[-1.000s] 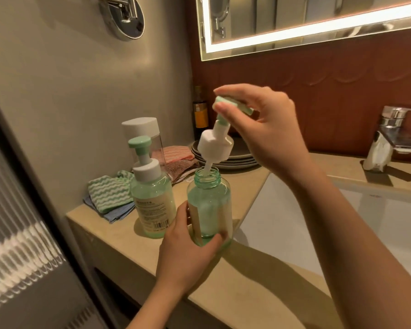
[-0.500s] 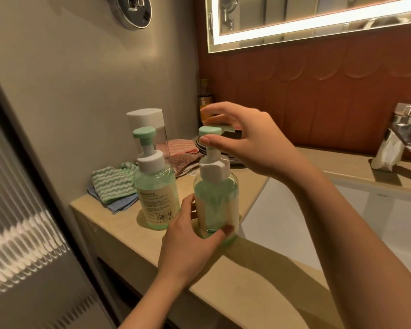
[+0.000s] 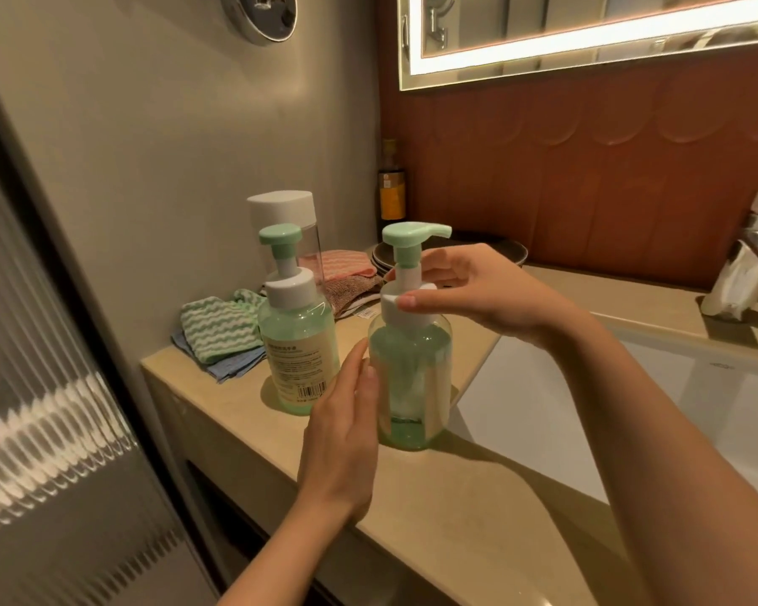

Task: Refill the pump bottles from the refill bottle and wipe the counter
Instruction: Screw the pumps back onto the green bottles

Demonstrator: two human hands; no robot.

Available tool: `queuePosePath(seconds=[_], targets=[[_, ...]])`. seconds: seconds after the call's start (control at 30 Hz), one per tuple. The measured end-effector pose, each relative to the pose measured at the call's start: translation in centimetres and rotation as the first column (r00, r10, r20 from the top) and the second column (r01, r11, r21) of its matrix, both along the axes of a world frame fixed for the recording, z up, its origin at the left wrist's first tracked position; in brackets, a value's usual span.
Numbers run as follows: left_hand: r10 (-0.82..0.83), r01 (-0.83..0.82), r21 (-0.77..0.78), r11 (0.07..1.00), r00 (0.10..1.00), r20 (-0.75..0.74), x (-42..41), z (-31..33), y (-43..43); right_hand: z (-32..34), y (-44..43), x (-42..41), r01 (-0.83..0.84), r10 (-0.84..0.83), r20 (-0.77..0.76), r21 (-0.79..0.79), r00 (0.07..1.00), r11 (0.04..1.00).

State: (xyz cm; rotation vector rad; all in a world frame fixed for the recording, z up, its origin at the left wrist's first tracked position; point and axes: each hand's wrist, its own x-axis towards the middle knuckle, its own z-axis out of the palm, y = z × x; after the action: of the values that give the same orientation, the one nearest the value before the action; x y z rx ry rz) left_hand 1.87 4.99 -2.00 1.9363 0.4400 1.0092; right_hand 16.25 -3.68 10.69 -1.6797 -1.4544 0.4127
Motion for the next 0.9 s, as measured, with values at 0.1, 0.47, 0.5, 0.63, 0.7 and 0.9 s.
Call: queuePosePath(seconds=[0.1,0.47,0.5,0.63,0.7,0.9], targets=[[0.024,-0.025,0.016,1.0,1.0,0.012,0.3,0.0,0.0,0.3,-0.1,0.2,-0.048,0.048,0.011,-0.041,0.999,0.998],[-0.037,0.039,0.027,0.999,0.998,-0.057,-0.1,0.2,-0.2,0.7,-0.4,-0.3,-0.105,0.109,0.033,-0.108,0.994,0.989],[-0.049,0.051,0.036,0.998,0.997,-0.066,-0.1,0.2,-0.2,0.7,-0.4,-0.3,-0.119,0.124,0.033,-0.118,0.992,0.986],[-0.048,0.057,0.077,0.995,0.992,-0.119,-0.3,0.7,-0.5,0.8,-0.5,-0.7,-0.194,0.194,-0.012,-0.134,0.981,0.972],[-0.023,0.031,0.065,0.997,0.991,-0.129,-0.4,0.9,-0.6,0.8,-0.5,-0.8,-0.208,0.205,-0.035,-0.118,0.978,0.971],[0.014,-0.003,0.076,0.997,0.99,-0.143,-0.4,0.9,-0.6,0.6,-0.2,-0.9,-0.117,0.116,0.055,0.012,0.992,0.993]])
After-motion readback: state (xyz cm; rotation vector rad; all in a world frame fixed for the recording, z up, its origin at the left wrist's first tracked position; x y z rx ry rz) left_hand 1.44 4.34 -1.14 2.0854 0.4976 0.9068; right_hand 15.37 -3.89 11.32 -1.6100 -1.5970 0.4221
